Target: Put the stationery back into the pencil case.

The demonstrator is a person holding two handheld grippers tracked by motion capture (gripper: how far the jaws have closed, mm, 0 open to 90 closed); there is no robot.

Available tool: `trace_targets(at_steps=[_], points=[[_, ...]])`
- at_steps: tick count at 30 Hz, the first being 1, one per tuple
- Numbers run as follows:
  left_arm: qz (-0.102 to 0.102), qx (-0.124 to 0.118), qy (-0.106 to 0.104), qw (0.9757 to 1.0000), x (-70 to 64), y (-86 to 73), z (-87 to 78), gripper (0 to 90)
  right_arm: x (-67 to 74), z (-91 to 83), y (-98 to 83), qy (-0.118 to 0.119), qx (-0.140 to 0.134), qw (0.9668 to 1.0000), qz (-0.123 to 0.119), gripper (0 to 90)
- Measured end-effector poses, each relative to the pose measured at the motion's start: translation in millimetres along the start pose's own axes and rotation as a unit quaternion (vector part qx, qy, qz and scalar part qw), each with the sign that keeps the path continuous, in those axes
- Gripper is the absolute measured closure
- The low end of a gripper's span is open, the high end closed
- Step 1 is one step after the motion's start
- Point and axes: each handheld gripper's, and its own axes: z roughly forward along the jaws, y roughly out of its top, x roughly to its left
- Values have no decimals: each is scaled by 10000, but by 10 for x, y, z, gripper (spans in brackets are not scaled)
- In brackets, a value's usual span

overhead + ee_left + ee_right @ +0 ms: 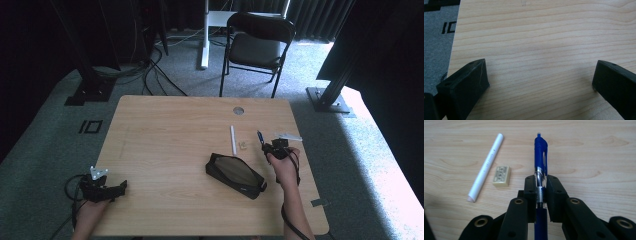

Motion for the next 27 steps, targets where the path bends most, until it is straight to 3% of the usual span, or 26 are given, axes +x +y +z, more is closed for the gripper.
trace_targets(at_steps=[10, 27], points=[[1, 0, -1, 10000, 0, 0, 0, 6, 94, -259, 131, 292, -219, 9991, -201, 795], [1, 1, 1, 10000, 0, 0, 0, 6, 297, -669, 279, 795, -589, 9934, -581, 795]])
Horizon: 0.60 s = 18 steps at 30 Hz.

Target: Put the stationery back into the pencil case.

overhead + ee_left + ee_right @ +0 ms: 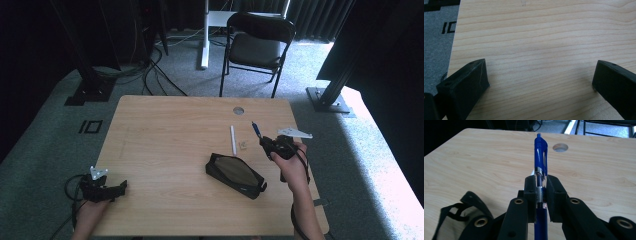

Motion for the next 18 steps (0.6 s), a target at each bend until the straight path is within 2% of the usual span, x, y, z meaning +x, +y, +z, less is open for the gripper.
trace_targets(at_steps=[2, 5, 9, 15, 18], points=[[0, 0, 0, 10000, 0, 0, 0, 5, 15, -14, 5, 50, -19, 10000, -8, 795], [2, 1, 0, 10000, 0, 0, 0, 6, 79, -69, 29, 153, -22, 9997, -189, 795], [3, 3, 1, 10000, 0, 0, 0, 6, 153, -129, 55, 370, -46, 9988, -316, 795], [-2, -2, -1, 10000, 0, 0, 0, 5, 281, -197, 74, 792, -43, 9960, -406, 795], [3, 3, 0, 10000, 1, 0, -1, 6, 345, -208, 69, 960, 29, 9937, -572, 795]])
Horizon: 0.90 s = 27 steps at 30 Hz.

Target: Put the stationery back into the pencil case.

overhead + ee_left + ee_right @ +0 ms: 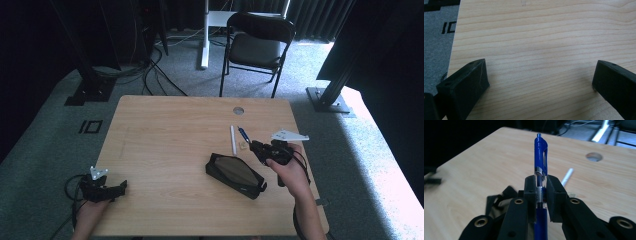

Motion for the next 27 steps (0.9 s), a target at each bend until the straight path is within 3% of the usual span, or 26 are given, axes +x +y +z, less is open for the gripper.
trace_targets(at_steps=[15, 20, 23, 27], points=[[-3, -4, 0, 10000, -1, 0, 1, 6, 93, 92, -78, 576, 349, 9975, -195, 795], [-4, -4, 0, 10000, -1, 0, 1, 5, 135, 122, -94, 760, 516, 9948, -447, 795], [-3, -2, -1, 10000, 0, 0, 0, 6, 170, 162, -110, 947, 696, 9906, -698, 795], [-4, -4, -1, 10000, 0, 0, 1, 6, 199, 205, -129, 1091, 865, 9867, -836, 795]])
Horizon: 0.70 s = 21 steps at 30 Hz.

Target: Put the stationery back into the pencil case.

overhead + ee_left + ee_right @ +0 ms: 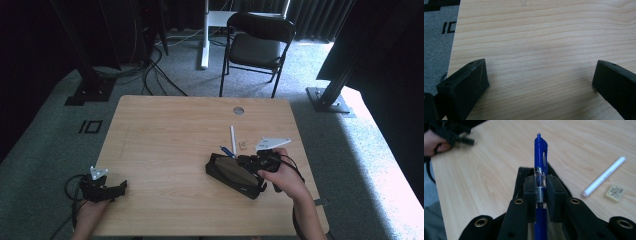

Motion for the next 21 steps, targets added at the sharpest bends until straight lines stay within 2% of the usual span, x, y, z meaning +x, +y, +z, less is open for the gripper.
trace_targets(at_steps=[5, 10, 21], points=[[3, 2, 1, 10000, 0, 0, 0, 5, -6, 83, -23, 111, 193, 9997, -34, 795], [3, 2, 0, 10000, 0, 0, 0, 6, -19, 167, -57, 174, 502, 9985, -107, 795], [0, 1, 0, 10000, 0, 0, 0, 5, -34, 372, -76, 232, 1063, 9939, -189, 795]])
